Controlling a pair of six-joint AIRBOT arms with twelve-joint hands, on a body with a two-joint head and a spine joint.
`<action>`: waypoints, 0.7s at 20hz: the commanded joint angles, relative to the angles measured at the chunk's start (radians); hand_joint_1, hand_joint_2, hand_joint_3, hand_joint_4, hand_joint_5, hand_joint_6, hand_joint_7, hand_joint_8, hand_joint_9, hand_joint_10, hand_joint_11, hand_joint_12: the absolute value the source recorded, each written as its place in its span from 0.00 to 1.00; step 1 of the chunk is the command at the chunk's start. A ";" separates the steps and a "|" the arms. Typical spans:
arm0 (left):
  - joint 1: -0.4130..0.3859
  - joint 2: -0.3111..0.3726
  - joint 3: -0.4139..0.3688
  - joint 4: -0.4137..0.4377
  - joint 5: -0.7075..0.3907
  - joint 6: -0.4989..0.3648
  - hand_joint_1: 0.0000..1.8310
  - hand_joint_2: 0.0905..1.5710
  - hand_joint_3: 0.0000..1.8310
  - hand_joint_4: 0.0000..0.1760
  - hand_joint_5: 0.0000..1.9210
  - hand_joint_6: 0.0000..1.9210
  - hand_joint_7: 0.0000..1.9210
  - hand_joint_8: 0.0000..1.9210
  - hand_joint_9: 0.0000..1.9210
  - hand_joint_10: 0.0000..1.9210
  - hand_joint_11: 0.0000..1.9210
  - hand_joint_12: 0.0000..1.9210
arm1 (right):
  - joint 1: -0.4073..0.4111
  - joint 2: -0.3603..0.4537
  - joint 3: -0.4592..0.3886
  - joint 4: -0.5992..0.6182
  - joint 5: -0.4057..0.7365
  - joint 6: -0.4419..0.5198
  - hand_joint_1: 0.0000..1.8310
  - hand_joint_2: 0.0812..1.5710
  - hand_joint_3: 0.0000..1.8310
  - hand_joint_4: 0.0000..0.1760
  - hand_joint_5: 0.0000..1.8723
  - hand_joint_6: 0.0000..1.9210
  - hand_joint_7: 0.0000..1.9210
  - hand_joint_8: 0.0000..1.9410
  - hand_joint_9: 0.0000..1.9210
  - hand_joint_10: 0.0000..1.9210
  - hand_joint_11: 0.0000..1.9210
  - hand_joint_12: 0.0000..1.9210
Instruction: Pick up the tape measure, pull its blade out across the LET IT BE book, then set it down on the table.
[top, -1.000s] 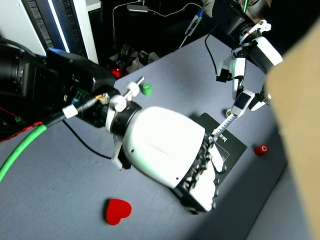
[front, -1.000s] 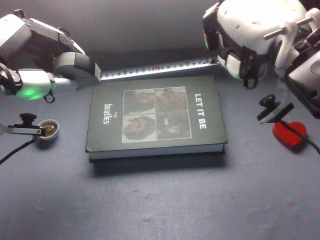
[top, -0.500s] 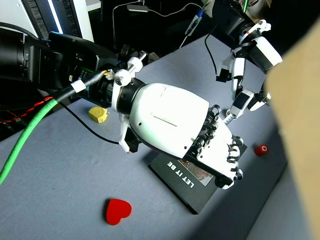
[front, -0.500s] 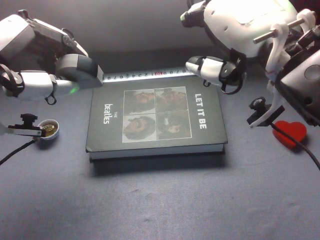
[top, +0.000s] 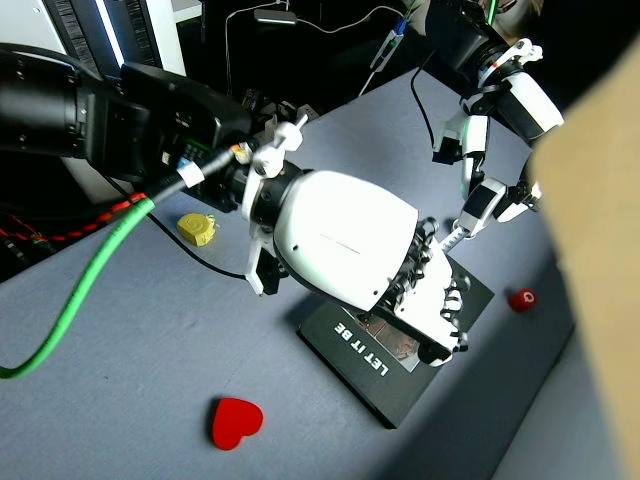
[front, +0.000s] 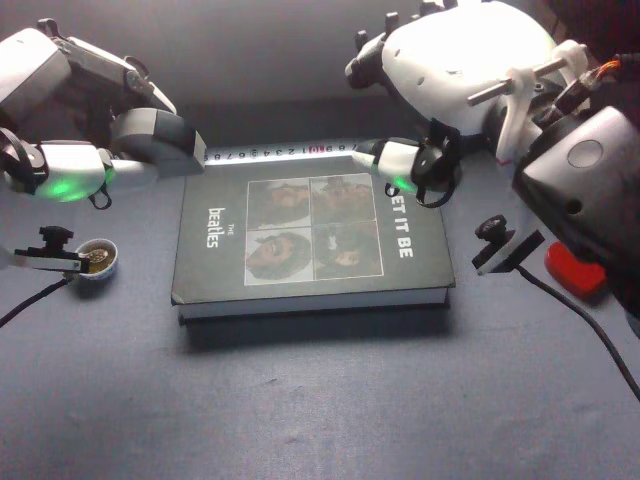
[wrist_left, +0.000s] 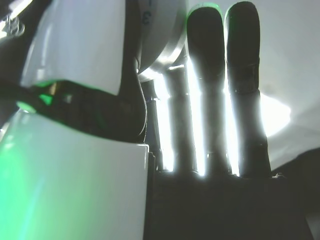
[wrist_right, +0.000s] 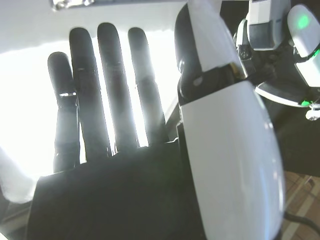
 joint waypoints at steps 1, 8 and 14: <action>-0.010 0.006 0.005 0.013 -0.126 -0.012 0.76 0.65 0.00 0.00 0.61 0.27 0.60 0.38 0.52 0.58 0.43 0.52 | 0.011 -0.003 0.003 -0.071 0.068 -0.001 0.49 0.69 0.00 0.00 0.37 0.01 0.40 0.01 0.36 0.06 0.12 0.62; -0.008 0.007 0.004 0.002 -0.135 -0.012 0.76 0.65 0.00 0.00 0.58 0.33 0.59 0.38 0.52 0.58 0.43 0.52 | 0.001 -0.036 0.022 -0.071 0.084 -0.003 0.49 0.69 0.00 0.00 0.39 0.01 0.42 0.01 0.38 0.06 0.13 0.63; -0.007 0.006 0.004 0.004 -0.137 -0.012 0.76 0.65 0.00 0.00 0.59 0.30 0.60 0.36 0.53 0.57 0.43 0.52 | -0.001 -0.053 0.034 -0.073 0.094 -0.003 0.49 0.69 0.00 0.00 0.39 0.01 0.42 0.01 0.38 0.06 0.13 0.63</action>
